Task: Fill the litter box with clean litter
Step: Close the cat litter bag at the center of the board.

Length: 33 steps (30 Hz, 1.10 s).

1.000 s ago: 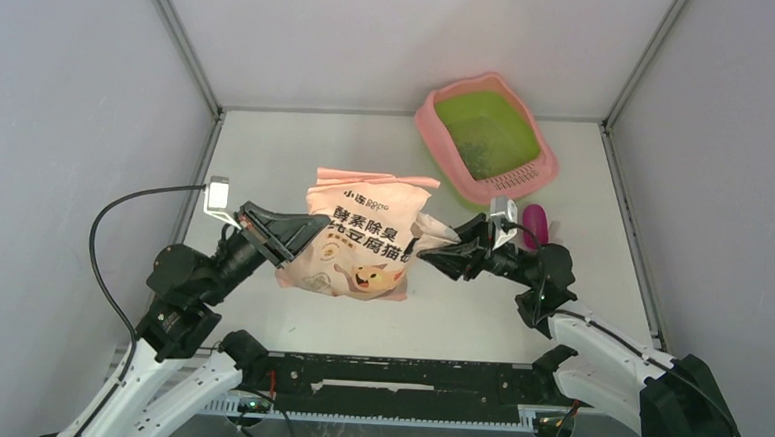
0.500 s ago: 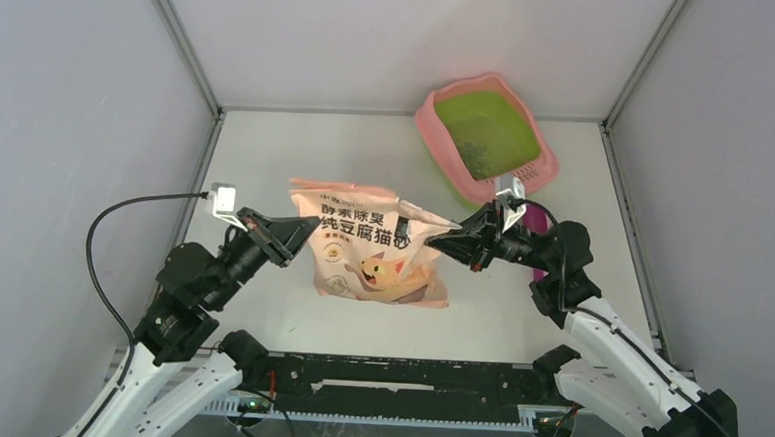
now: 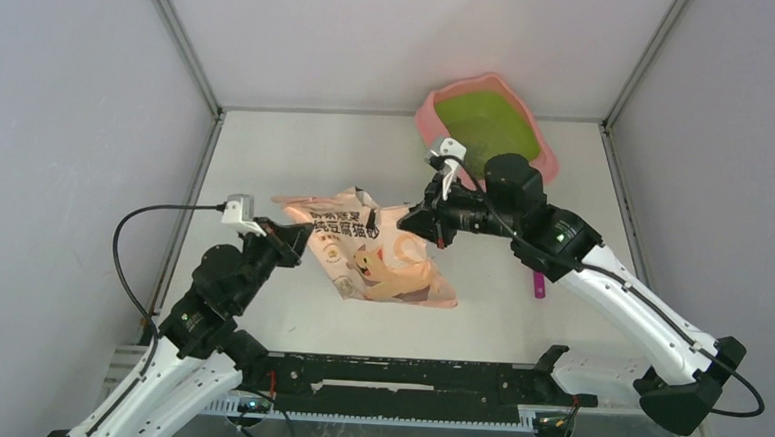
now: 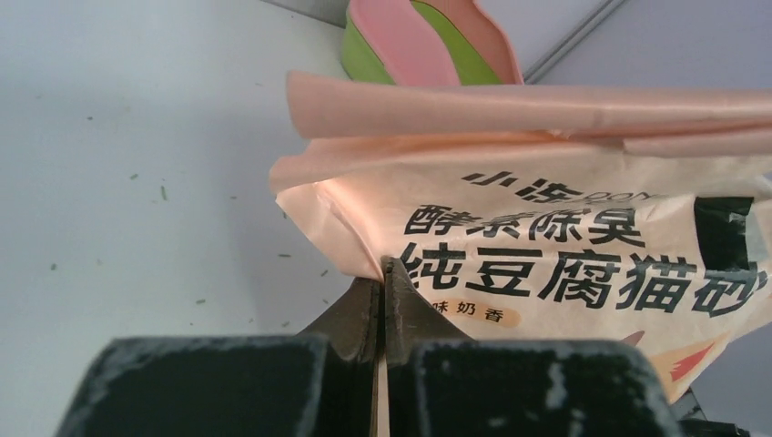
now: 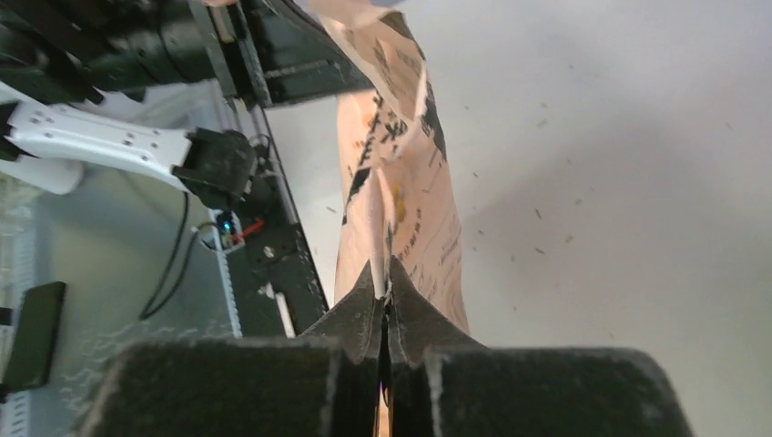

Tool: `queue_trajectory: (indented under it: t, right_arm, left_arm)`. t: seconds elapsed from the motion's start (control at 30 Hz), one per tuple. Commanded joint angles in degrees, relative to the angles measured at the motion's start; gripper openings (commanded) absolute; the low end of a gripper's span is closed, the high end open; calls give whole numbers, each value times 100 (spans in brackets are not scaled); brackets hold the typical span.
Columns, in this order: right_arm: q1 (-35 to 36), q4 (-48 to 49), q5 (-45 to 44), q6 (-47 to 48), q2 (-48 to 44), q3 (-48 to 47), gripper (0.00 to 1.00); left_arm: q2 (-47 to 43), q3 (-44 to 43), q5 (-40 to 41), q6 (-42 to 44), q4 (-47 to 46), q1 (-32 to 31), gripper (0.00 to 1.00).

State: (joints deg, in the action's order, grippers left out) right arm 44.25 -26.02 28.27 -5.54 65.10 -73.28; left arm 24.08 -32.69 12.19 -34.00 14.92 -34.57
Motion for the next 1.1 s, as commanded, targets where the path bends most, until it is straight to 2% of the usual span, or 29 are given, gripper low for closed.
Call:
queue_trajectory:
  t: [0.0, 0.13, 0.23, 0.27, 0.37, 0.47, 0.67, 0.93, 1.07]
  right_arm:
    - [332, -533, -1296, 537, -302, -221, 0]
    - [323, -836, -1309, 844, -93, -186, 0]
    - [53, -55, -1853, 839, -443, 652, 0]
    - [-259, 178, -1756, 701, -532, 922, 0]
    - [-1068, 1331, -715, 170, -878, 1907, 0]
    - [-1302, 1544, -255, 97, -541, 1960, 0]
    - [-1296, 1603, 357, 38, -157, 2007, 0]
    - [-853, 1226, 251, -135, -945, 2031, 0]
    - [-762, 1271, 187, -43, -925, 2181, 0]
  left_arm:
    - [-166, -61, 390, 417, -153, 30, 0]
    - [-328, -109, 410, 492, -208, 31, 0]
    - [-698, -113, 806, 576, -99, 29, 0]
    - [-839, -86, 965, 612, -42, 34, 0]
    - [-870, 33, 1004, 678, -17, 30, 0]
    - [-668, 213, 859, 604, -193, 35, 0]
    - [-538, 428, 660, 487, -257, 30, 0]
    - [-747, -245, 351, 112, 579, 33, 0]
    - [-738, 63, 307, 36, 433, 31, 0]
